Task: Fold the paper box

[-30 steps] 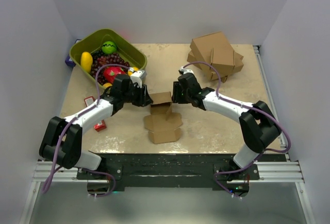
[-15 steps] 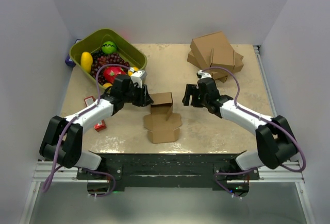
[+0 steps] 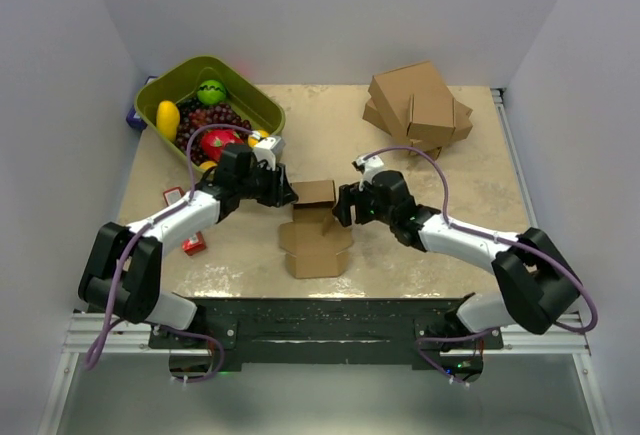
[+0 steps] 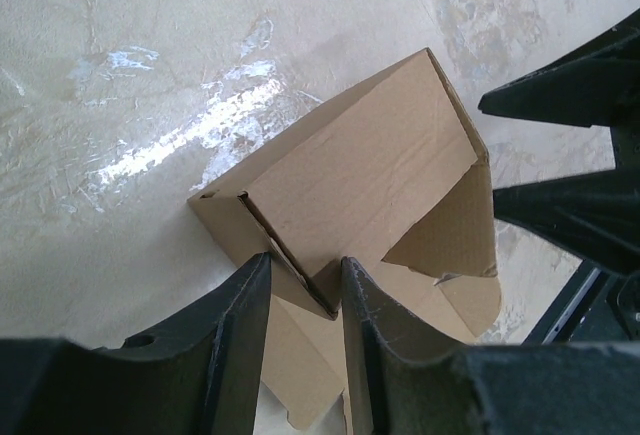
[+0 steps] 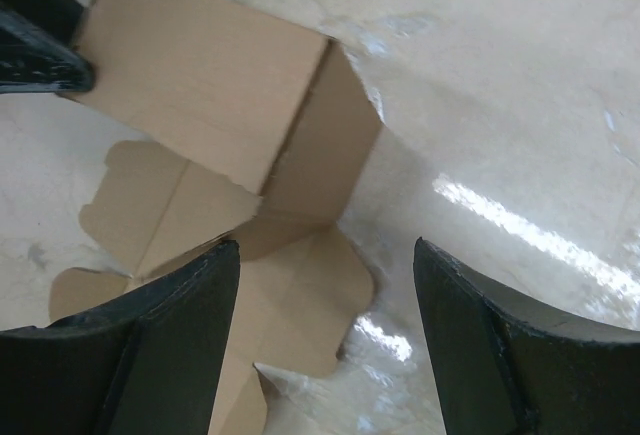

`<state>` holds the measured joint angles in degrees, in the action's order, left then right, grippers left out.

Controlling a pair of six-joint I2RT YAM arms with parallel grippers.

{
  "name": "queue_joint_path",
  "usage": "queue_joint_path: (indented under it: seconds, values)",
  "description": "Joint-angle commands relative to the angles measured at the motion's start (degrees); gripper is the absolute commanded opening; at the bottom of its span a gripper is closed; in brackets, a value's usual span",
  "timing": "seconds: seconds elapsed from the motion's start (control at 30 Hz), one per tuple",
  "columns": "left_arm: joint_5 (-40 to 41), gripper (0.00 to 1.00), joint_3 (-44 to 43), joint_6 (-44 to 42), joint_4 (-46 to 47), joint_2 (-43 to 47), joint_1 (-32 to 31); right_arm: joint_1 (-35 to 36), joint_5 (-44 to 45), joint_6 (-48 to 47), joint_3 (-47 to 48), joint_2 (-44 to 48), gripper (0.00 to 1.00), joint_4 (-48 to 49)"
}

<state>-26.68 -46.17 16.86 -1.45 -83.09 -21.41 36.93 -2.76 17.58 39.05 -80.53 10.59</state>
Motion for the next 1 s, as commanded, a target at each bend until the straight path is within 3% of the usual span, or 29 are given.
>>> queue_joint_path:
  seconds: [0.0,0.73,0.97]
  values:
    - [-1.62,0.39,-1.38,-1.13,-0.57,-1.11,0.67,2.26,1.09,-4.57,-1.52,-1.55,0.73,11.46]
    - [-4.61,0.39,-2.08,-1.04,-0.74,-2.96,1.72,6.66,6.81,-8.36,-1.61,-10.43,0.72,28.42]
    - [-4.70,0.39,-2.25,-1.13,-0.83,-3.04,1.90,7.98,7.86,-9.85,-1.16,-13.42,0.70,29.05]
